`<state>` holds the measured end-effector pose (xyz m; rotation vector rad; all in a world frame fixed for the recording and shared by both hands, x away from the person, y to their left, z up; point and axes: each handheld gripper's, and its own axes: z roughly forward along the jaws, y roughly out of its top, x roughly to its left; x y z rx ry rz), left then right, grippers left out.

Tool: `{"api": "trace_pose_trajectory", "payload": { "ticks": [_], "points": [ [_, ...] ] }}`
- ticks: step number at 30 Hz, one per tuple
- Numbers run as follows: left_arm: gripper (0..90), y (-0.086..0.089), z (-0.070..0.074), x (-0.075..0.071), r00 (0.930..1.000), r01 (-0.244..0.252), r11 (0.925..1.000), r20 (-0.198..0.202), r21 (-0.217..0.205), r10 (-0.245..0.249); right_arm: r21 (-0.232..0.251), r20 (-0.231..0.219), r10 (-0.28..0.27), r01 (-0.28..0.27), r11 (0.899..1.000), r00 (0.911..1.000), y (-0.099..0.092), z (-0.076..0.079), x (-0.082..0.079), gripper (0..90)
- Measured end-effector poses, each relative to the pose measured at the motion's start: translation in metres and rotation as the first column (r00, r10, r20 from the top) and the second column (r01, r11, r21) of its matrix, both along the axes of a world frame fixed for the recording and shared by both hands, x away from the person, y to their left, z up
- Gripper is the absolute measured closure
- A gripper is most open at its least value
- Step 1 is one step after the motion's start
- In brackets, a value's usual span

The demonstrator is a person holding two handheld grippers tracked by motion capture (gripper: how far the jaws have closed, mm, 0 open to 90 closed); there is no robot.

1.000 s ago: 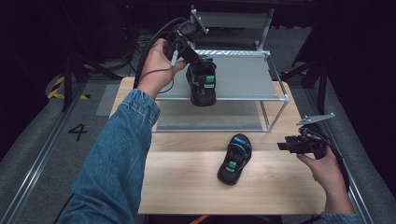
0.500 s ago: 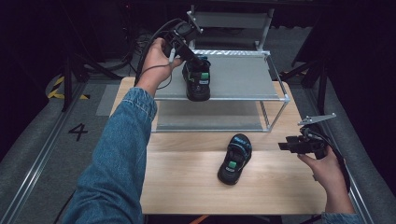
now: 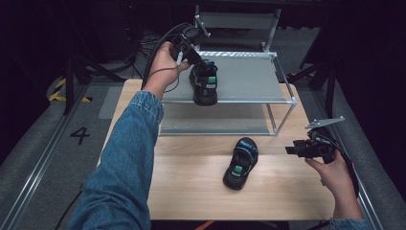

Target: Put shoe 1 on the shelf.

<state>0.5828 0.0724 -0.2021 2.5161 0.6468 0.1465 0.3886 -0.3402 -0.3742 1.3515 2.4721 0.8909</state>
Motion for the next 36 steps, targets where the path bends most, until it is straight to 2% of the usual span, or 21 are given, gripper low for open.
{"api": "trace_pose_trajectory", "payload": {
  "ticks": [5, 7, 8, 9, 12, 14, 16, 22, 24, 25, 26, 30, 34, 36],
  "points": [
    [69.1, 0.0, -0.004, 0.0, 0.9992, -0.038, 0.9985, 0.011, 0.04, 0.038, -0.004, -0.002, 0.0, 0.0, 1.0, 1.0, 0.001, -0.001, 0.0, 49.8],
    [66.6, 0.001, -0.005, -0.002, 0.9982, -0.049, 0.9987, 0.035, 0.013, 0.048, -0.003, -0.003, 0.001, -0.001, 1.0, 1.0, 0.001, -0.001, 0.0, 49.7],
    [60.8, 0.001, -0.005, -0.003, 0.9959, -0.076, 0.9971, 0.05, -0.002, 0.076, -0.002, -0.003, 0.001, -0.001, 1.0, 1.0, 0.001, -0.001, 0.0, 49.7],
    [55.0, 0.002, -0.005, -0.005, 0.9937, -0.095, 0.9955, 0.061, 0.003, 0.094, -0.002, -0.002, 0.001, -0.001, 1.0, 1.0, 0.001, -0.001, 0.0, 49.7],
    [47.9, 0.006, 0.0, -0.013, 0.9891, -0.096, 0.9949, 0.116, 0.031, 0.091, -0.002, -0.004, -0.001, 0.001, 1.0, 1.0, 0.001, -0.001, 0.0, 49.6],
    [47.2, 0.01, 0.006, -0.023, 0.9851, -0.102, 0.9947, 0.14, 0.011, 0.099, -0.003, -0.004, 0.0, 0.0, 1.0, 1.0, 0.001, -0.001, 0.0, 49.5],
    [47.3, 0.016, 0.013, -0.033, 0.982, -0.104, 0.9942, 0.155, -0.028, 0.107, -0.003, -0.004, 0.001, -0.001, 1.0, 1.0, 0.002, -0.001, 0.0, 49.5],
    [47.8, 0.023, 0.027, -0.074, 0.9847, -0.101, 0.9885, 0.13, -0.113, 0.116, -0.009, -0.006, 0.007, -0.007, 1.0, 1.0, 0.005, -0.001, 0.0, 49.5],
    [49.7, 0.023, 0.028, -0.089, 0.9873, -0.09, 0.987, 0.119, -0.133, 0.106, -0.011, -0.007, 0.007, -0.007, 1.0, 0.9999, 0.006, -0.001, 0.0, 49.4],
    [50.9, 0.023, 0.027, -0.095, 0.9906, -0.078, 0.9866, 0.1, -0.143, 0.093, -0.012, -0.007, 0.008, -0.008, 1.0, 0.9999, 0.007, -0.002, 0.0, 49.4],
    [53.3, 0.022, 0.025, -0.101, 0.9921, -0.07, 0.9851, 0.092, -0.157, 0.085, -0.013, -0.007, 0.009, -0.009, 1.0, 0.9999, 0.007, -0.002, 0.0, 49.5],
    [62.0, 0.016, 0.007, -0.119, 0.9975, -0.052, 0.9847, 0.038, -0.166, 0.059, -0.015, -0.011, 0.013, -0.013, 1.0, 0.9999, 0.01, -0.002, 0.0, 49.4],
    [67.6, 0.009, -0.015, -0.125, 0.9991, -0.041, 0.9836, -0.006, -0.175, 0.041, -0.013, -0.012, 0.011, -0.012, 1.0, 0.9999, 0.01, -0.003, 0.001, 49.5],
    [69.1, 0.006, -0.027, -0.124, 0.9982, -0.043, 0.9815, -0.049, -0.186, 0.035, -0.014, -0.014, 0.012, -0.012, 1.0, 0.9998, 0.011, -0.004, 0.001, 49.5]
  ]
}}
